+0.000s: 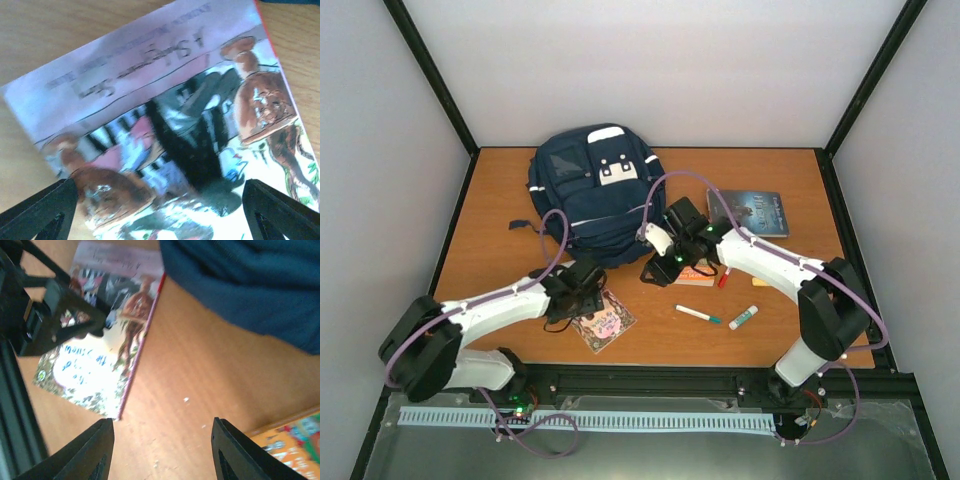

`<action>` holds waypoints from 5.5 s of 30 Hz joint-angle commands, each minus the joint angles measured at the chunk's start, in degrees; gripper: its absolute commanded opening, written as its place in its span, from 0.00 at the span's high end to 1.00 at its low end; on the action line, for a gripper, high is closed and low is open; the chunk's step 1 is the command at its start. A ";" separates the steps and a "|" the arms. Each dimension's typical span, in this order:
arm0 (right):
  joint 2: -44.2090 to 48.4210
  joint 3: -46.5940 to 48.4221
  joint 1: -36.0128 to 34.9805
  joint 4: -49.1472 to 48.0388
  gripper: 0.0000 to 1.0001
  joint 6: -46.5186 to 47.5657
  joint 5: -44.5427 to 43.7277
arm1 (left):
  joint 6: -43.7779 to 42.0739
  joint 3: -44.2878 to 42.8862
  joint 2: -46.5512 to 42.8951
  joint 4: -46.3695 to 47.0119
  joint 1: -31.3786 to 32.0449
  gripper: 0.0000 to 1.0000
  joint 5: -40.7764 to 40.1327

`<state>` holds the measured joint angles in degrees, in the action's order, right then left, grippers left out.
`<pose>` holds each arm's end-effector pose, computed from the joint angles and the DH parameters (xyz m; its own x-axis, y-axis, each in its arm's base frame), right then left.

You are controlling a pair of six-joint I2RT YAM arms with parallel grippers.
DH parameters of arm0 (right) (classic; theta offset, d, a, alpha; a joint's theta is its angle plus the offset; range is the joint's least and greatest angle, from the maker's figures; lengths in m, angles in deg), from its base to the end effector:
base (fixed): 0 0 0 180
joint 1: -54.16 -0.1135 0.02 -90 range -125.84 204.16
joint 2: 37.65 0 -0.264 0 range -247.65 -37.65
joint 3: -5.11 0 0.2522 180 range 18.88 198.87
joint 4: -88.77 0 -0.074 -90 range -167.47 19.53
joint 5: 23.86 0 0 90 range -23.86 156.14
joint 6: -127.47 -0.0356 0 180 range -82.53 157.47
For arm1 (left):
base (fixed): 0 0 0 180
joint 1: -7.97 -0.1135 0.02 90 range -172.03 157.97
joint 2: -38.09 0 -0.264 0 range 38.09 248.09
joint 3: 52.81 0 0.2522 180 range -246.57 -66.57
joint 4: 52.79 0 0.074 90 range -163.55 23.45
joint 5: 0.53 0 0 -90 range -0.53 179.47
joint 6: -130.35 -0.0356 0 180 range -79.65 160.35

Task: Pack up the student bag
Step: Pick up the book from the center of the board.

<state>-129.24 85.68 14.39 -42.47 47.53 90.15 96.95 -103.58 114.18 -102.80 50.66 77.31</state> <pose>0.2432 0.2213 0.2371 -0.5244 -0.6440 -0.5570 -0.8464 0.4658 0.2583 0.1610 -0.1383 0.1566 -0.9120 -0.2690 -0.3095 -0.2504 0.9631 -0.0993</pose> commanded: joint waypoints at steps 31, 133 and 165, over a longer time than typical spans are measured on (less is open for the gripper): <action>-24.38 7.49 -1.27 1.89 0.48 -4.12 19.16 | 15.85 0.07 4.54 -8.38 -3.32 0.61 -1.55; 6.92 4.35 -2.51 26.84 0.97 41.99 14.33 | -34.14 -6.81 -28.42 10.45 -0.78 0.16 41.61; 5.20 7.51 -0.68 35.09 0.97 46.36 18.75 | -42.34 -17.75 -13.35 0.83 -0.77 0.97 56.41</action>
<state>-124.21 91.47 12.49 -7.15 90.63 104.38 52.67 -118.66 100.54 -101.58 49.44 133.98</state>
